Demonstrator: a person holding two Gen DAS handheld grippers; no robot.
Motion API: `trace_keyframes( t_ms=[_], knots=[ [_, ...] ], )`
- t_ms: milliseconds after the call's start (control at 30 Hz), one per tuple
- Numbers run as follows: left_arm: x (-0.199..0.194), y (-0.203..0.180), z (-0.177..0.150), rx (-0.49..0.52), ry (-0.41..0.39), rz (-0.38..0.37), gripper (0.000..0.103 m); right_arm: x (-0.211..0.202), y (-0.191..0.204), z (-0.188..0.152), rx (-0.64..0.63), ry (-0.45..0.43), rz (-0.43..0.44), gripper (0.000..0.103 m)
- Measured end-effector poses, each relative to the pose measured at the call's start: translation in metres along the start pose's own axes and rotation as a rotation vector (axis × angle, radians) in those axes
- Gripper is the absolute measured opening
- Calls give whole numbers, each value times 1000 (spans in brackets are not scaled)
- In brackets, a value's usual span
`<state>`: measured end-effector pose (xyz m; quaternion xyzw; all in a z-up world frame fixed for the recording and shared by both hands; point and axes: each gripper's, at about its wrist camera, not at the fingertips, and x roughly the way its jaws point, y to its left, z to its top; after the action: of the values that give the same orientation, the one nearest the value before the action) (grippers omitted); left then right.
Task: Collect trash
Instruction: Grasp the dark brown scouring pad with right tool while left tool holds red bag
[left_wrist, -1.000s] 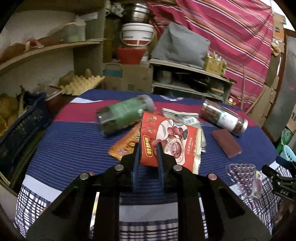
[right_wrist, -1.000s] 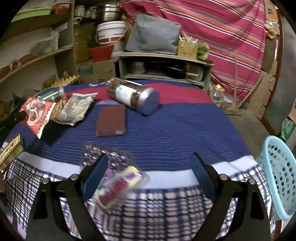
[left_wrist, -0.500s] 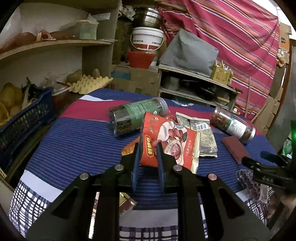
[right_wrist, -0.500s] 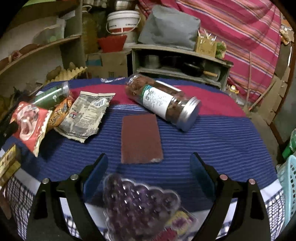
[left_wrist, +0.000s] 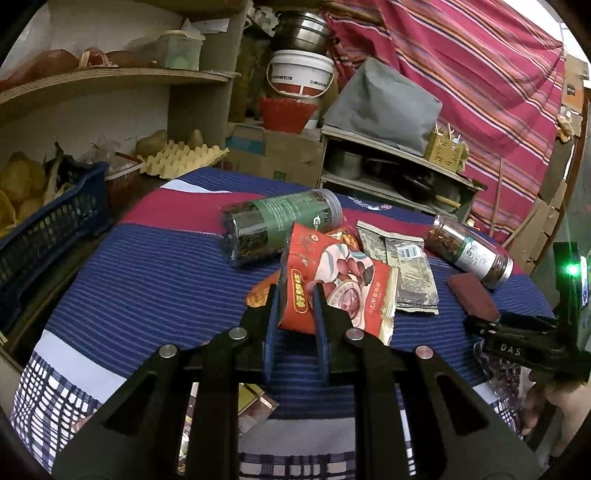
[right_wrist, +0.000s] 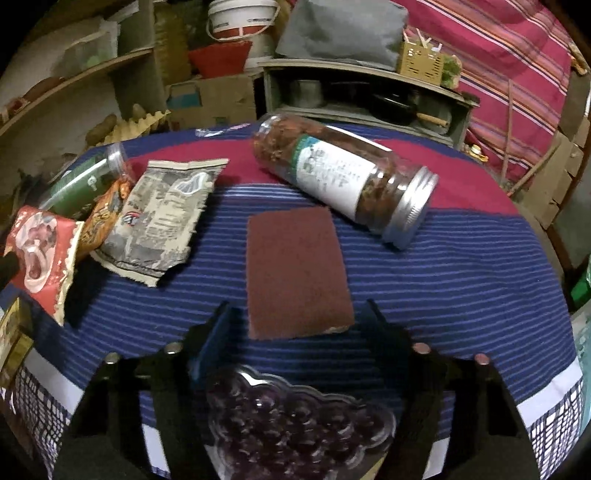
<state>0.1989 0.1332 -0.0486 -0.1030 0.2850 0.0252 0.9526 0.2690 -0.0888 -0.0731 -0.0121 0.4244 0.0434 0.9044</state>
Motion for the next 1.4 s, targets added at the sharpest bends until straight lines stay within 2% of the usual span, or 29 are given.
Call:
trace_keyframes(
  t_ms=[67, 233, 433, 567, 733, 867, 1133, 1400],
  knots=[
    [0, 0, 0, 1, 2, -1, 17, -1, 2, 0, -10, -7, 16, 54],
    [1, 2, -1, -8, 7, 2, 17, -15, 0, -4, -16, -53, 43, 54],
    [0, 0, -2, 2, 13, 20, 17, -58, -5, -21, -113, -134, 25, 53],
    [-4, -10, -1, 28, 17, 33, 17, -83, -28, -35, -122, -157, 12, 53],
    [-22, -20, 5, -13, 10, 8, 17, -110, -68, -48, -108, -203, -29, 54],
    [-39, -39, 9, 1, -12, -2, 17, -129, -96, -58, -78, -231, -52, 54],
    [-68, -106, 9, 83, -48, -59, 17, -149, -157, -80, 7, -240, -98, 54],
    [-71, -164, 0, 105, -16, -142, 17, -165, -214, -98, 82, -245, -146, 54]
  ],
)
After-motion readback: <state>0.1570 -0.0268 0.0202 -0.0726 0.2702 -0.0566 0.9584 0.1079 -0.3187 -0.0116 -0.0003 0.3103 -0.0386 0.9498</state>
